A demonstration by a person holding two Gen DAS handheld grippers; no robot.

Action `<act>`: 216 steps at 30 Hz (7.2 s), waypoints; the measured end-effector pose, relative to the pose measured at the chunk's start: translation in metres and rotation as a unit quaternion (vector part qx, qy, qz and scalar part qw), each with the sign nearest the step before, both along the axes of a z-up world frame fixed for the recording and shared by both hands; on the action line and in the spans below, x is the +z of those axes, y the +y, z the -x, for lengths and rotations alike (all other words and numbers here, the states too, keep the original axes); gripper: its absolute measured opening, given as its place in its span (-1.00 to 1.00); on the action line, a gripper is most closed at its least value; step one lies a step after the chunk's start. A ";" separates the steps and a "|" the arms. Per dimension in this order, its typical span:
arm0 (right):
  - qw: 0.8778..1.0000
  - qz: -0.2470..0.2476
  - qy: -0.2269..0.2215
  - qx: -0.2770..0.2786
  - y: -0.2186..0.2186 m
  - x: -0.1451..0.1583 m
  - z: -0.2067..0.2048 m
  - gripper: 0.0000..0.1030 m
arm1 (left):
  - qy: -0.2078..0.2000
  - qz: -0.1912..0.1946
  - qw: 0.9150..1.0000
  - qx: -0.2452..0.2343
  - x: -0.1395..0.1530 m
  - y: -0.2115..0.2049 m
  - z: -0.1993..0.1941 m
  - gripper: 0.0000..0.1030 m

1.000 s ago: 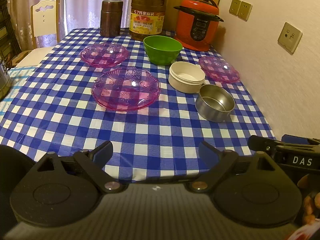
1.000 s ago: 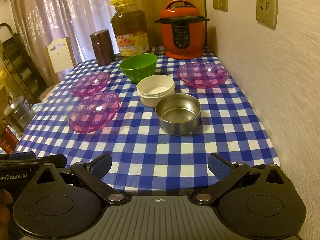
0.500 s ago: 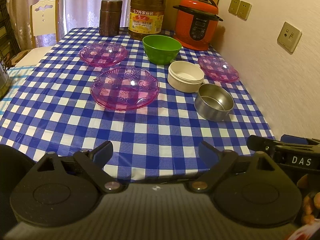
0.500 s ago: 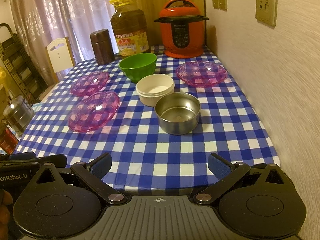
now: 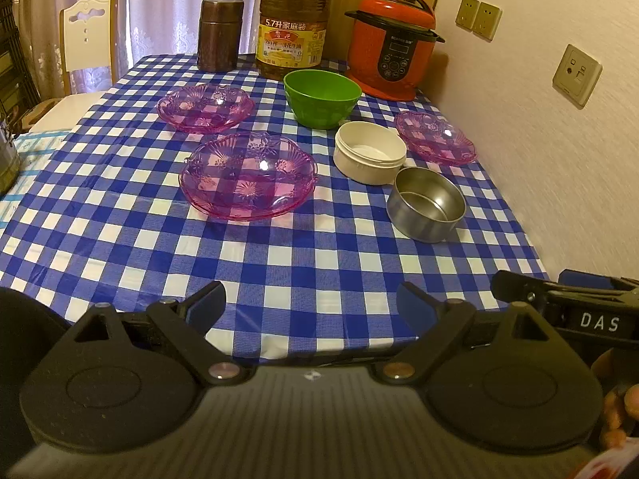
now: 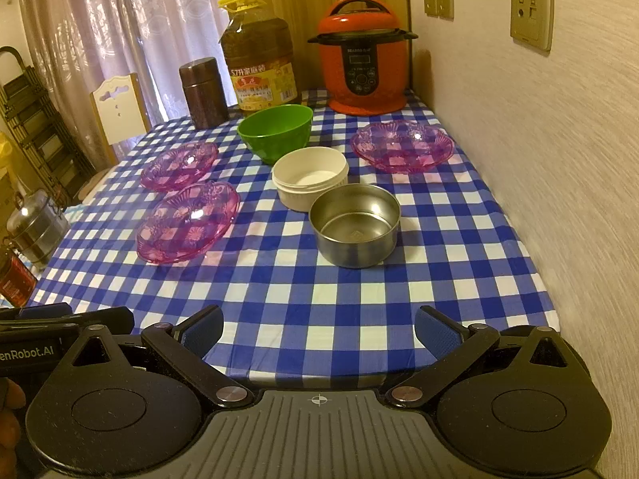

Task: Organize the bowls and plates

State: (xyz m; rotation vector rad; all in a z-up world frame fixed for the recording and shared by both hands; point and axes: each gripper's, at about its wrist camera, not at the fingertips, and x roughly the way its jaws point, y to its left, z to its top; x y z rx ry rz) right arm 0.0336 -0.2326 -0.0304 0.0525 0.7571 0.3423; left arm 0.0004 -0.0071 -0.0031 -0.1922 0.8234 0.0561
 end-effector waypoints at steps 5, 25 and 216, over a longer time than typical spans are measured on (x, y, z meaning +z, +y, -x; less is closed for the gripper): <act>1.000 0.000 0.002 0.000 0.000 -0.001 0.000 0.97 | 0.000 0.003 1.000 -0.001 0.000 0.001 0.000 0.77; 1.000 0.001 0.003 0.000 0.000 -0.001 0.001 0.97 | 0.001 0.005 1.000 0.000 0.000 0.001 0.000 0.77; 0.987 -0.060 -0.020 0.149 0.267 -0.055 -0.330 0.15 | -0.061 -0.022 0.977 0.204 -0.073 0.250 -0.284 -0.31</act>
